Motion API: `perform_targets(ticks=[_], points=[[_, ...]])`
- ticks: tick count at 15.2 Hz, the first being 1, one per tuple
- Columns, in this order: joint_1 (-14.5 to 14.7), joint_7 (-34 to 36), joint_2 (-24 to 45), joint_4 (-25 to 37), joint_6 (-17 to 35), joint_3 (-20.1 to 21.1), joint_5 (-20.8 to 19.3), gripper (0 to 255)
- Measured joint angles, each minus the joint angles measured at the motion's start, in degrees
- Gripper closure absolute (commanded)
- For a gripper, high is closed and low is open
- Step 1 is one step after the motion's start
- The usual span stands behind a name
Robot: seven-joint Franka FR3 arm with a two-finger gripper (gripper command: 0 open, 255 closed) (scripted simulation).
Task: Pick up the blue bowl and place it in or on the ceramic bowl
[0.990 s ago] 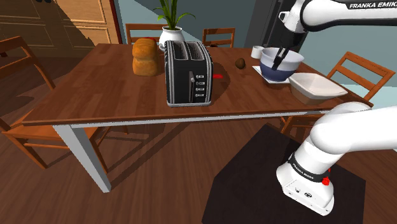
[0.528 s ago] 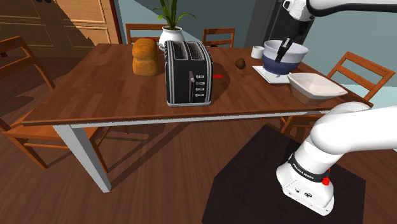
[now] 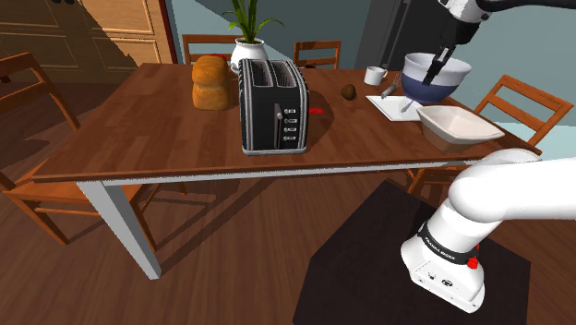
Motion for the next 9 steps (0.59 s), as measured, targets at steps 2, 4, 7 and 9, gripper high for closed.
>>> perform_targets(ticks=[2,4,7,9], points=[[-1.02,-2.61,-1.39,0.30,-1.06,-2.14,-1.41,255],[-1.86,-5.19,-2.05,1.24,-1.99,-4.29,-2.74,255],[-3.13,-9.40,-2.98,3.04,-3.47,-7.81,-4.90,255],[-3.76,-12.06,-3.12,4.31,-4.08,-10.15,-6.29,255]])
